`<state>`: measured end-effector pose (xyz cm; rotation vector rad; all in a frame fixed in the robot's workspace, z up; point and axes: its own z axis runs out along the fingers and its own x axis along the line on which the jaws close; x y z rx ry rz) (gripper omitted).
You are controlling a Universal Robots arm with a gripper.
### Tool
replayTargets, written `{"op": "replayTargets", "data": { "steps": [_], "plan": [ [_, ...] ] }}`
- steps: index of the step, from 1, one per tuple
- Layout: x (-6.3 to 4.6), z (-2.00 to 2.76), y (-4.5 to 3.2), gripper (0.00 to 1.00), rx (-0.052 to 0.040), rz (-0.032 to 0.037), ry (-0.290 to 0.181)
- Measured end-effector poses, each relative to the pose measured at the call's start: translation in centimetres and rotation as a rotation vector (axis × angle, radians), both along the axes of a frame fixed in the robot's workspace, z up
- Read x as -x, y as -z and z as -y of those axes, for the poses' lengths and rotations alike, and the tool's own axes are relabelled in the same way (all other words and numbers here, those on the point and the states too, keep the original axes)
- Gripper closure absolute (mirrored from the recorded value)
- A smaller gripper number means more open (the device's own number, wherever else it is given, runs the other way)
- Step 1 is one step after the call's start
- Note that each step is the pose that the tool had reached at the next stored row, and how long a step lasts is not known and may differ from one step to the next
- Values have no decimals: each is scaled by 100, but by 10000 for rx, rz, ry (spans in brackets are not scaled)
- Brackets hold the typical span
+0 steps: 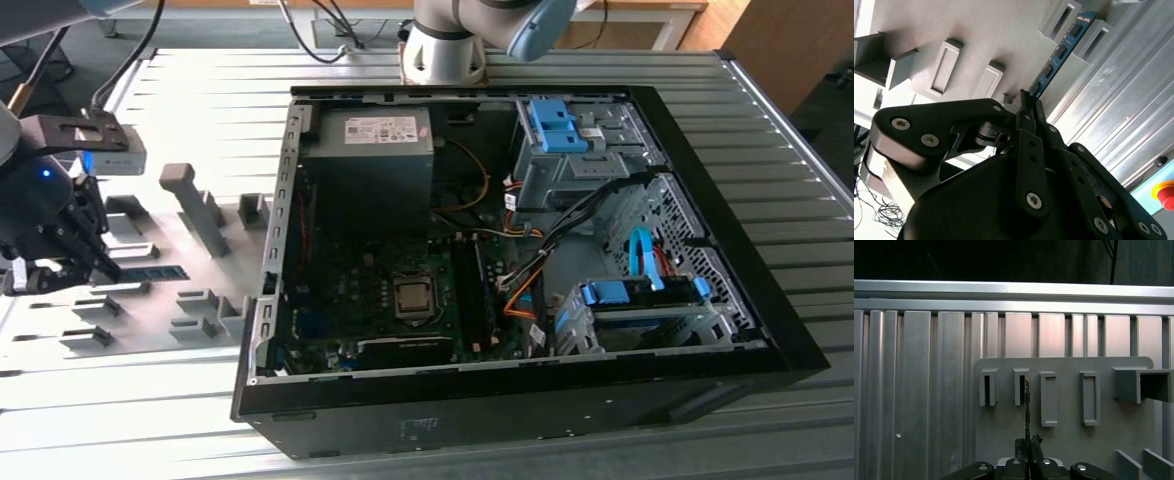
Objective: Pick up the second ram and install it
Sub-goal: 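Pick up the second ram and move it above second insertion slot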
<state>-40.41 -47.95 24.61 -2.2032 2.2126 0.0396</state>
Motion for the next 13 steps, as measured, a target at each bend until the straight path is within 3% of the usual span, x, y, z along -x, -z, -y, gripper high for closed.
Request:
{"op": "replayTargets", "data": {
  "steps": [13],
  "plan": [
    [0,0,-84,86,0,0,0]
  ]
}}
